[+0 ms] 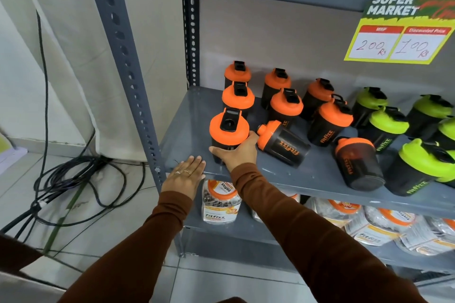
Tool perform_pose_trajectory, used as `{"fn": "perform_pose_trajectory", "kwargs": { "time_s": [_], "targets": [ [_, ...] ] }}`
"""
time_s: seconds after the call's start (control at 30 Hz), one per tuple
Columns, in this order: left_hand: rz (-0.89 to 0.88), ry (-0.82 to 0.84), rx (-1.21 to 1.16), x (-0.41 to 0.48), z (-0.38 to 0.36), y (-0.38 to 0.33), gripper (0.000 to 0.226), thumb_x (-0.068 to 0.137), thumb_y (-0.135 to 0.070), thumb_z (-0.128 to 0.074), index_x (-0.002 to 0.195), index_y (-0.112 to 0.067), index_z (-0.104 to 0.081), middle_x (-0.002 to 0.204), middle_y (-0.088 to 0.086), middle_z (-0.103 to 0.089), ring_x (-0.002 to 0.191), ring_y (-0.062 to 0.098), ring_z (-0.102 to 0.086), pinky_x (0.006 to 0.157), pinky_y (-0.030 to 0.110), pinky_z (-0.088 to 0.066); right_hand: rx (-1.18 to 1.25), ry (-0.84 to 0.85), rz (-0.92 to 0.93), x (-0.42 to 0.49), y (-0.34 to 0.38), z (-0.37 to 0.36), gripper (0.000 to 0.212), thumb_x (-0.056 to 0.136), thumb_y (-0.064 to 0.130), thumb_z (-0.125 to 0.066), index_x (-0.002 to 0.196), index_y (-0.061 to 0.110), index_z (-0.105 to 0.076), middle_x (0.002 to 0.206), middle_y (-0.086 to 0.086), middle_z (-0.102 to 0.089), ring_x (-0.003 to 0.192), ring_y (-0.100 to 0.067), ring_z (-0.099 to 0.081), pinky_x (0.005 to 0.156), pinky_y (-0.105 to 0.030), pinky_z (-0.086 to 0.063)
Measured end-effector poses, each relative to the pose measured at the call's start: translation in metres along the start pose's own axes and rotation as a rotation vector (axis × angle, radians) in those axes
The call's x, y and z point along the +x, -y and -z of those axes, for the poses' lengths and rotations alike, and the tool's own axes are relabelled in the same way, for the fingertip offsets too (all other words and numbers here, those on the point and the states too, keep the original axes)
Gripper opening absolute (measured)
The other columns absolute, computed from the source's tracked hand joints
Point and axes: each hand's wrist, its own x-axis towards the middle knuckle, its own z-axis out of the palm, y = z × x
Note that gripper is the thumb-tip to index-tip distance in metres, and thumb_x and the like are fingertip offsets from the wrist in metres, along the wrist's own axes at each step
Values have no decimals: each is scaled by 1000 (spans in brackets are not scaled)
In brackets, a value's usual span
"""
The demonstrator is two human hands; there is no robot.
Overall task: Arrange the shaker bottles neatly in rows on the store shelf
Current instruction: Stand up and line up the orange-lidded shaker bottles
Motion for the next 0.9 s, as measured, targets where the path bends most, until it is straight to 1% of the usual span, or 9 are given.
{"fn": "perform_pose_trajectory", "kwargs": {
  "time_s": [0.07,0.17,0.33,0.43,0.5,0.57,0.67,0.77,0.9],
  "targets": [
    [22,14,-29,-1,3,-4,50,89,-3,-47,137,-3,-32,146,21,-31,136,34,-30,113,40,-19,-11,8,6,-1,-1,3,90,58,16,-87,127,6,-30,129,-14,-51,119,-28,-50,101,-31,-39],
    [59,77,19,1,10,-9,49,98,-15,-25,144,-11,-8,155,10,-6,144,20,-6,116,28,-1,-43,49,24,0,-3,6,100,53,22,-90,130,7,-27,134,-14,-45,126,-29,-45,107,-35,-36],
    [117,82,49,3,4,-11,53,97,-40,-20,142,-13,-22,153,8,-19,142,19,-16,116,28,-5,-373,85,170,1,-7,31,110,59,19,-84,143,6,-13,148,-16,-28,138,-32,-20,116,-42,-21],
    [127,36,49,7,5,-20,77,88,-60,-11,137,-5,-34,146,14,-35,138,25,-29,114,35,-18,-759,-132,358,4,-4,48,96,50,11,-79,134,-1,-33,133,-25,-45,126,-42,-41,105,-50,-34],
    [143,121,75,13,7,-26,69,91,-54,-22,143,-8,-19,153,10,-19,142,20,-15,116,31,-10,-925,-300,404,15,-11,54,90,37,13,-80,119,-2,-46,112,-24,-61,106,-44,-58,92,-56,-46],
    [159,197,96,17,11,-32,69,92,-52,-26,145,-11,-10,156,7,-11,143,18,-8,116,29,-5,-1066,-366,338,25,-16,62,76,46,20,-76,113,1,-47,106,-21,-66,104,-42,-61,93,-59,-45],
    [157,192,125,17,8,-35,69,92,-52,-25,145,-12,-7,156,6,-9,144,18,-6,116,29,-4,-1076,-312,198,37,-24,80,60,65,17,-62,120,0,-49,118,-27,-58,114,-46,-53,101,-63,-37],
    [171,201,134,15,5,-35,68,93,-50,-25,145,-11,-8,156,7,-8,144,19,-6,116,29,-2,-1087,-132,63,44,-34,91,71,80,14,-60,140,4,-24,143,-28,-33,132,-44,-32,112,-58,-17],
    [168,174,123,16,4,-37,66,93,-48,-28,145,-10,-10,155,9,-9,143,20,-7,116,29,-1,-1161,-140,180,44,-46,98,66,81,9,-58,138,0,-27,134,-27,-44,124,-44,-41,112,-57,-19]
  ]
}}
